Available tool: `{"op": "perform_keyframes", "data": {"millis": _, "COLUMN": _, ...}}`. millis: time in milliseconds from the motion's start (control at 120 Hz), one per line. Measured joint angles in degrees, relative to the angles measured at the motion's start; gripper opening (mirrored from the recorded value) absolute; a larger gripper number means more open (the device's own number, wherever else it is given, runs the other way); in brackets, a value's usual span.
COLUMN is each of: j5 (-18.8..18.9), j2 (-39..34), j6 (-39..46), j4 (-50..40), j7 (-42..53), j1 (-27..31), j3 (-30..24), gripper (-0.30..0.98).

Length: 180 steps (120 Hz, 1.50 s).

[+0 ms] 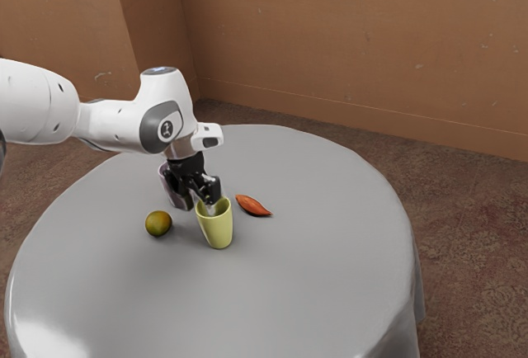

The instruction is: Place the right cup onto the left cup

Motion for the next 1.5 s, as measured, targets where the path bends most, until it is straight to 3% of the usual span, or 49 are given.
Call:
{"op": "perform_keyframes", "data": {"millis": 158, "j5": 0.35, "j2": 0.39, "j6": 0.8, "j4": 0.1, "j7": 0.13, "j1": -0.01, "j3": -0.02, "gripper": 0.08}}
{"op": "perform_keyframes", "data": {"millis": 375, "j5": 0.51, "j2": 1.24, "j6": 1.89, "j4": 0.08, "j7": 0.24, "j1": 0.03, "j3": -0.02, "gripper": -0.05}}
{"op": "perform_keyframes", "data": {"millis": 800, "j5": 0.9, "j2": 0.14, "j6": 2.12, "j4": -0.13, "j7": -0.06, "j1": -0.01, "j3": -0.1, "gripper": -0.09}}
{"op": "perform_keyframes", "data": {"millis": 1250, "j5": 1.01, "j2": -13.39, "j6": -4.02, "j4": -1.62, "j7": -0.47, "j1": 2.25, "j3": 0.03, "gripper": -0.1}}
{"op": "perform_keyframes", "data": {"millis": 1500, "j5": 1.07, "j2": -15.1, "j6": -8.12, "j4": 1.52, "j7": 0.12, "j1": 3.8, "j3": 4.84, "gripper": -0.1}}
